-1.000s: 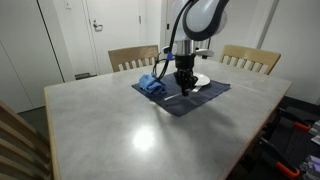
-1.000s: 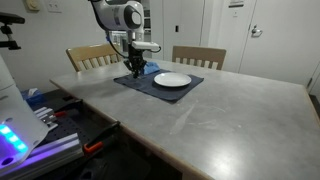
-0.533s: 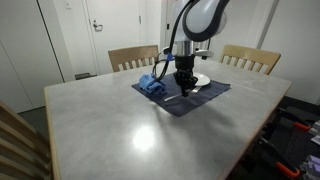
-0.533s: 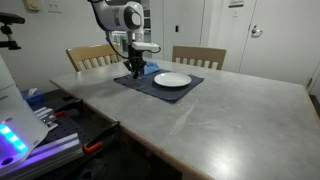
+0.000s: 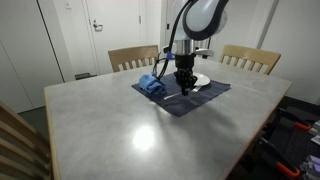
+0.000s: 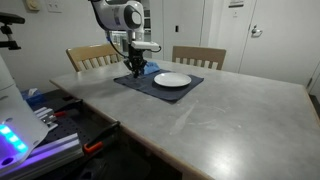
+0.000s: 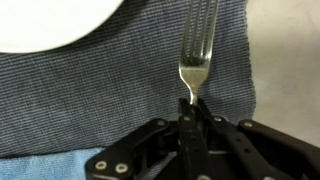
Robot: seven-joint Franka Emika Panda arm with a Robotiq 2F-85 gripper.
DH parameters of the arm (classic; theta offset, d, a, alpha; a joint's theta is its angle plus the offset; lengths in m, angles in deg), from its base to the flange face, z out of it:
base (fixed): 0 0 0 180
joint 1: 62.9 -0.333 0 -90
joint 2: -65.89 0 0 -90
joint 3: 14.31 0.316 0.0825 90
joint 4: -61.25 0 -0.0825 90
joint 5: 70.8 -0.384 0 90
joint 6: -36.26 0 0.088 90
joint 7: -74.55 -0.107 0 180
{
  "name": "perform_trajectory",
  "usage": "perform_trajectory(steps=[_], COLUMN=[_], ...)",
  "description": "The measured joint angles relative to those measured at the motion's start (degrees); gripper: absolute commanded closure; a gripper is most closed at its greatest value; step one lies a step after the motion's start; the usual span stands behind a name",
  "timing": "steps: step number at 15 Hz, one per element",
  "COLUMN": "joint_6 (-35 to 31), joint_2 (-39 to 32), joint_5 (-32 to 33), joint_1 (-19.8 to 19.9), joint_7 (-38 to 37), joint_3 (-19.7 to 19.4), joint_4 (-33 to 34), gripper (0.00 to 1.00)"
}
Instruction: Take the fork on the plate and put it on the table mat
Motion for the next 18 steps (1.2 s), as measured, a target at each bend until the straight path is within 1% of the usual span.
perform_trajectory(steps=[3, 8, 15, 18], joint_6=[-0.01, -1.46, -10.98, -12.52], joint_2=[-0.16, -0.35, -3.04, -2.95], joint_5=[0.07, 2.04, 6.28, 6.81], joint_1=[-0.30, -0.60, -0.61, -0.61], joint_7=[-0.42, -3.63, -4.91, -5.01], joint_3=[0.00, -0.17, -0.98, -1.06], joint_4=[0.00, -0.03, -0.77, -1.35], gripper=[0.98, 0.98, 0.98, 0.98])
